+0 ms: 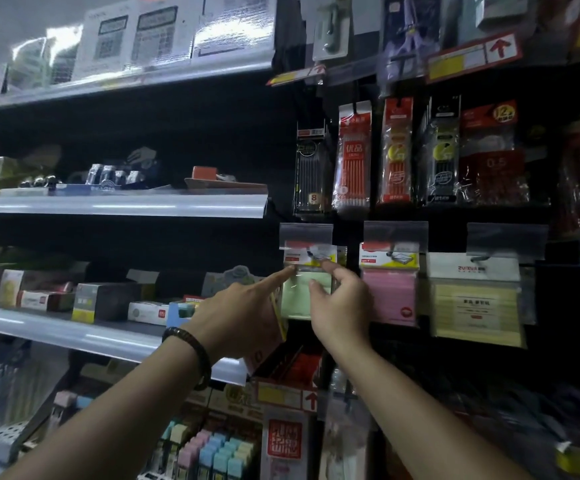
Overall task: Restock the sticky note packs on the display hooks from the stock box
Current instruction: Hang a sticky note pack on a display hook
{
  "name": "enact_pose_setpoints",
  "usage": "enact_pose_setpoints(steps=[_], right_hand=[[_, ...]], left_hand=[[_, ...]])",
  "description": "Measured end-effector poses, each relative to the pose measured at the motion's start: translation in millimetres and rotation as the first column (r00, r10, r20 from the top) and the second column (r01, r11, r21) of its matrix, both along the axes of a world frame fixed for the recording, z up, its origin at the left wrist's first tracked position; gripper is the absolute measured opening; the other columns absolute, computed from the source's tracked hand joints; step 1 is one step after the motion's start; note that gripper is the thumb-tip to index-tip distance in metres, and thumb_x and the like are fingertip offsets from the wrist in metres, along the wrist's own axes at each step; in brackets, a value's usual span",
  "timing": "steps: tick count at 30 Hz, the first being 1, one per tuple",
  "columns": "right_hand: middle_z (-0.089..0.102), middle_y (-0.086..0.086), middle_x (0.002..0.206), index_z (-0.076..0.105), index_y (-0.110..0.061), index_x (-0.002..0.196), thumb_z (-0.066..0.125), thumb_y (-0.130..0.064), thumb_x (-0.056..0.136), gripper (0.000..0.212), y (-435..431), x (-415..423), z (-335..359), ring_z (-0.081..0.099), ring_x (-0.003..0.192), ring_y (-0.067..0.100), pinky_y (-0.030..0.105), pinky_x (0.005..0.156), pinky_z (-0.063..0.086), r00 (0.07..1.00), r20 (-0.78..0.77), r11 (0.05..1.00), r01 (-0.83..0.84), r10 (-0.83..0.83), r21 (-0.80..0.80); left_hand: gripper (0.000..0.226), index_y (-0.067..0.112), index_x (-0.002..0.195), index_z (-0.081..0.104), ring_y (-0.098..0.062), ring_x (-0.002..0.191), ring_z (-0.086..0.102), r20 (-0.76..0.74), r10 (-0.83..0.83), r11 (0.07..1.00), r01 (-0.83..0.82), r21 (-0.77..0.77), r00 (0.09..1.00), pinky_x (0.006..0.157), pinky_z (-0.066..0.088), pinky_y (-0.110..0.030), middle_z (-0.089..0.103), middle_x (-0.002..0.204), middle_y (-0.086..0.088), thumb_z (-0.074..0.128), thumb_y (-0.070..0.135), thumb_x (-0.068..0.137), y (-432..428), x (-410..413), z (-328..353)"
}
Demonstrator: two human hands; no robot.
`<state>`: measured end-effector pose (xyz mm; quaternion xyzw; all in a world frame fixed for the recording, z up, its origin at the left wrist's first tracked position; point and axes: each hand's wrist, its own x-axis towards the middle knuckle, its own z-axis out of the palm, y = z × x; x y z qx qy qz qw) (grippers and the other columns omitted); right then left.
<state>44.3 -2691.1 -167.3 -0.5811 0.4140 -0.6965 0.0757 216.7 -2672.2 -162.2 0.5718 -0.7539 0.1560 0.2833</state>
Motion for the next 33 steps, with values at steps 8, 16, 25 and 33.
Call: enact_pose_setpoints(steps=[8,16,25,33], right_hand=[[0.039,0.012,0.153,0.023,-0.021,0.167,0.071,-0.03,0.096,0.086,10,-5,11,0.044,0.142,0.027,0.035,0.115,0.041,0.871,-0.491,0.964,0.127,0.004,0.233],[0.043,-0.006,0.131,0.056,-0.027,0.14,0.068,-0.038,0.096,0.047,48,-30,-22,0.057,0.113,0.015,0.029,0.089,0.055,0.873,-0.485,0.997,0.078,-0.058,0.021],[0.073,-0.014,0.089,0.072,-0.04,0.13,0.074,-0.005,0.096,0.049,61,-80,-49,0.073,0.074,0.01,0.03,0.067,0.062,0.944,-0.066,0.937,-0.328,0.322,-0.122],[0.078,-0.022,0.108,0.077,-0.038,0.112,0.073,-0.006,0.097,0.035,54,-116,-36,0.076,0.099,0.004,0.035,0.085,0.065,0.968,0.03,0.961,-0.244,0.25,-0.128]], left_hand=[[0.045,0.045,0.144,0.051,-0.013,0.08,0.072,-0.128,-0.019,0.996,0.03,0.079,0.992,0.07,0.067,-0.037,0.071,0.105,0.004,0.062,0.042,0.1,12,0,-12],[0.048,0.034,0.131,0.059,-0.031,0.094,0.079,-0.764,-0.37,0.858,0.509,-0.064,0.529,0.07,0.067,-0.039,0.065,0.126,-0.01,0.049,-0.003,0.104,46,-4,-50],[0.04,0.026,0.13,0.054,-0.034,0.088,0.075,-0.791,-0.539,0.677,0.707,-0.203,0.289,0.077,0.061,-0.052,0.07,0.115,-0.02,0.059,-0.004,0.103,56,-64,-48],[0.055,0.036,0.138,0.055,-0.025,0.107,0.077,-0.73,-0.573,0.689,0.702,-0.182,0.373,0.084,0.067,-0.043,0.064,0.132,-0.011,0.068,0.0,0.099,50,-110,-29]])
